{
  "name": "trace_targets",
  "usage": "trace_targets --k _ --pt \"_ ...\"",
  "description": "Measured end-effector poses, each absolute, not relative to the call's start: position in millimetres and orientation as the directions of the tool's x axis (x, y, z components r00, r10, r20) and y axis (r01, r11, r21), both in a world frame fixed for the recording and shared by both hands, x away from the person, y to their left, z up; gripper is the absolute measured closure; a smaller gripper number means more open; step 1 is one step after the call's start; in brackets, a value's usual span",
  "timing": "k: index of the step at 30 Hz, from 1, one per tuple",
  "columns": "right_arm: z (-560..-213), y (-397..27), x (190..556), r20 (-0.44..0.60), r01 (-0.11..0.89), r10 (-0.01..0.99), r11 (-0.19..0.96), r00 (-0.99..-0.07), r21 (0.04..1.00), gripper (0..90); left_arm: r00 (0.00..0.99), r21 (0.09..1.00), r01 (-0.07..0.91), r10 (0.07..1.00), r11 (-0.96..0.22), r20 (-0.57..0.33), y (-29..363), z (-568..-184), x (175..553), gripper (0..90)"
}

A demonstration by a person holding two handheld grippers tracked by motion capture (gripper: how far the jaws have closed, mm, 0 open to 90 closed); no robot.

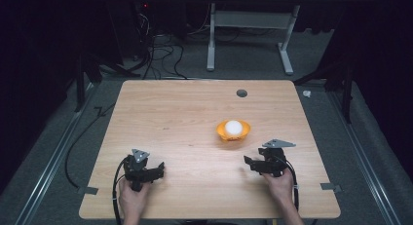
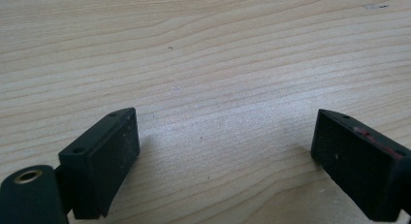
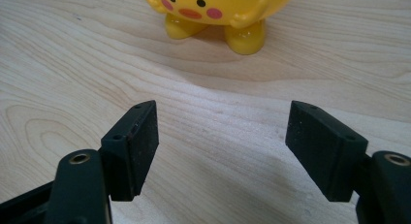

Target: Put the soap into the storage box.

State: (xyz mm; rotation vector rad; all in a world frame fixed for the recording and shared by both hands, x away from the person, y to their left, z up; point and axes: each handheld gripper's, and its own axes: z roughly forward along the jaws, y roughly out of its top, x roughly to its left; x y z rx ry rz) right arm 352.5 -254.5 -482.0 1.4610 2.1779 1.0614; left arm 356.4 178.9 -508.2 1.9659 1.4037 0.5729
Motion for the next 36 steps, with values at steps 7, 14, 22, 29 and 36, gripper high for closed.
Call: trace_targets --k 7,14,22,29,36 --pt "-488.9 -251.4 354.5 0.119 0.662 0.894 0.224 -0.431 0.716 28.6 0.332 0.718 0.660 0.943 -0.218 -0.019 178.9 -508.2 356.3 10.4" --pt "-495.7 -249.2 356.2 0.101 0.663 0.896 0.239 -0.432 0.710 28.6 0.333 0.718 0.660 0.943 -0.219 -0.019 178.9 -508.2 356.3 10.4" --pt "-500.4 -246.5 356.9 0.071 0.648 0.900 0.253 -0.430 0.718 28.6 0.333 0.718 0.660 0.943 -0.219 -0.019 178.9 -508.2 356.3 10.4" --pt "-502.3 -242.0 356.7 0.017 0.628 0.900 0.291 -0.436 0.722 28.4 0.333 0.718 0.661 0.943 -0.219 -0.019 178.9 -508.2 356.2 10.4" --pt "-502.6 -237.6 355.8 -0.013 0.625 0.901 0.311 -0.435 0.716 27.0 0.333 0.719 0.660 0.943 -0.218 -0.019 178.9 -508.3 356.0 10.4"
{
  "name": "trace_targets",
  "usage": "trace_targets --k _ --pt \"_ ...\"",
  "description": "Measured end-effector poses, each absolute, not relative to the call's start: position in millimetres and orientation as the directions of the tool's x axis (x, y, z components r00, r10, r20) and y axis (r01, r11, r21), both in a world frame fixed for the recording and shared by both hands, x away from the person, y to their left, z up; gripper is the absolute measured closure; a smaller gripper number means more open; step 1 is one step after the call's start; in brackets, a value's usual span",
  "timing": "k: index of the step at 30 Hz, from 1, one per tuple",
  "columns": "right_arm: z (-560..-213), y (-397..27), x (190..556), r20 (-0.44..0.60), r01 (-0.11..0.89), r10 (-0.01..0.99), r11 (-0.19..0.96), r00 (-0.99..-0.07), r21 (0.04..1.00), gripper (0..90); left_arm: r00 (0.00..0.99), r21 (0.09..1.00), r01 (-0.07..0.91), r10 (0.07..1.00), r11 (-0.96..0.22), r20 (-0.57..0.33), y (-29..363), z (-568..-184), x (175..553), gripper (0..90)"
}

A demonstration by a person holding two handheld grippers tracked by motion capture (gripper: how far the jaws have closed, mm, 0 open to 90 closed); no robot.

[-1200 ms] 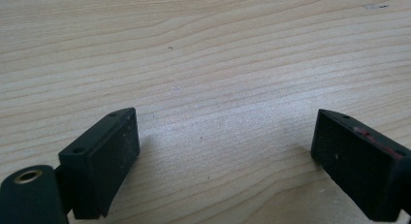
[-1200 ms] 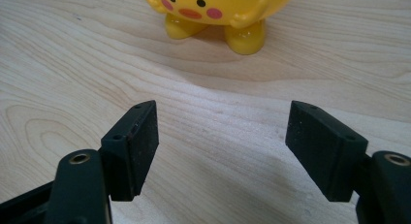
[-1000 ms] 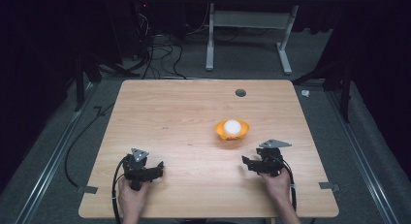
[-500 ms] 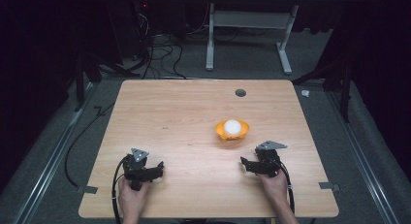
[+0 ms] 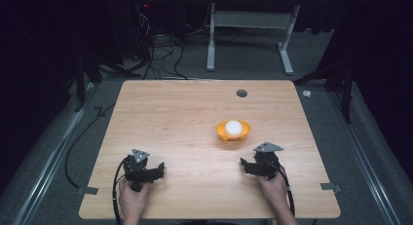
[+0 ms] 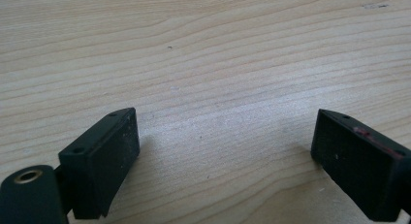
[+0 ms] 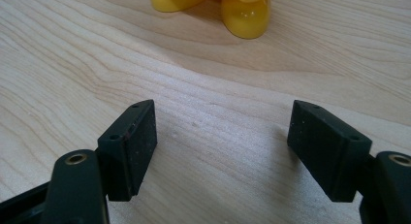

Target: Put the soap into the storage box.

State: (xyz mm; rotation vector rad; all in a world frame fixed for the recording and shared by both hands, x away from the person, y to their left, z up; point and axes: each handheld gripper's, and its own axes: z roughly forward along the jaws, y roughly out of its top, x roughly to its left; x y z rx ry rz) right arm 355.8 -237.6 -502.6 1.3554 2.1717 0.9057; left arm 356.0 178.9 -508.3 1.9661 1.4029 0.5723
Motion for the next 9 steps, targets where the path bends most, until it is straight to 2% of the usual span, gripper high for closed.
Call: trace_targets --k 9 --pt "-502.7 -237.4 355.6 -0.013 0.625 0.901 0.311 -0.434 0.716 27.0 0.334 0.718 0.660 0.942 -0.219 -0.019 178.9 -508.3 355.8 10.4"
